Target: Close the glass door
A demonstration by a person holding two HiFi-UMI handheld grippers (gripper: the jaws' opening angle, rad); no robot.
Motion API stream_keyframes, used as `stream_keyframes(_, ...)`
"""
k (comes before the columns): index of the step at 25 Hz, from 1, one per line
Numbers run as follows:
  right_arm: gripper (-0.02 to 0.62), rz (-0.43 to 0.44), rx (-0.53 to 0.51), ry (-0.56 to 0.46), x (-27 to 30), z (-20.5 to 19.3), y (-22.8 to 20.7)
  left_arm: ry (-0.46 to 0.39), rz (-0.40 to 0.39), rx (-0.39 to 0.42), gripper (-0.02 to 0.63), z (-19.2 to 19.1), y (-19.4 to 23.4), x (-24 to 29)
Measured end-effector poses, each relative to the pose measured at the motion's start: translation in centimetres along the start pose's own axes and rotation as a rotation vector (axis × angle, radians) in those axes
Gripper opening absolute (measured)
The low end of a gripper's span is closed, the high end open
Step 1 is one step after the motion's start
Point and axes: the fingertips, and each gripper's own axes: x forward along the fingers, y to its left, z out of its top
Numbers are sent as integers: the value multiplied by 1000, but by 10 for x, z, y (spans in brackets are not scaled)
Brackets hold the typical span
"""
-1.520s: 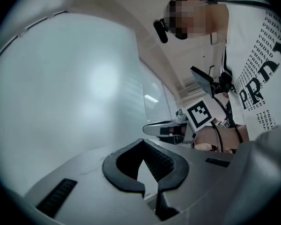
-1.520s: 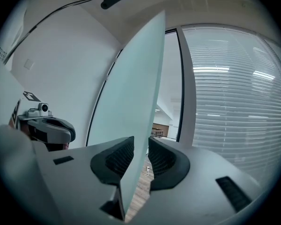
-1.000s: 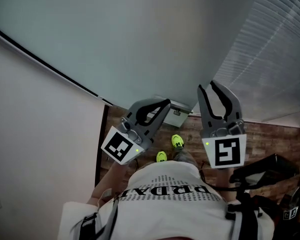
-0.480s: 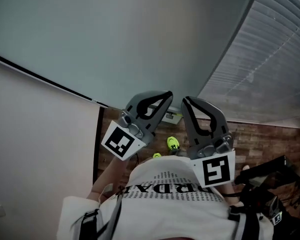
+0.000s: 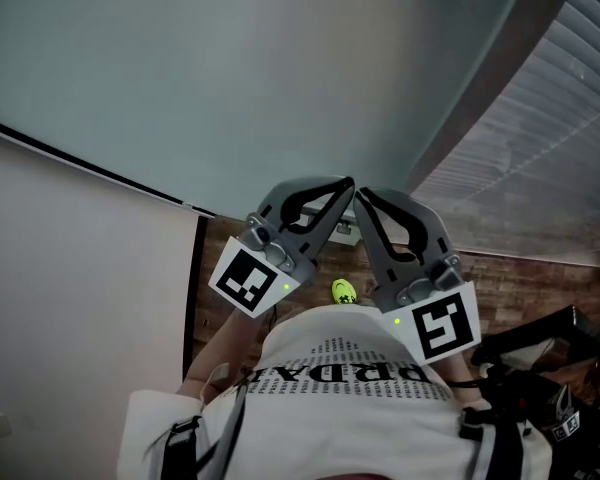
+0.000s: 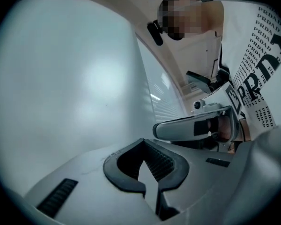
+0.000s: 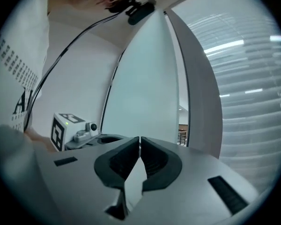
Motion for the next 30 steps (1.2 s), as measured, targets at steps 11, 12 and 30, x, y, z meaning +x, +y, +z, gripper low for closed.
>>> stream_keyframes(11, 8, 61, 75, -60, 13, 14, -4, -32, 83, 16, 0, 0, 50, 33)
stream_keyframes(12, 8, 67, 70, -59, 13, 14, -3, -37, 86, 16, 0, 0, 52, 34)
stream_keyframes(30, -2, 106, 73, -26, 20, 5, 1, -72, 68, 49, 0, 4, 43, 26)
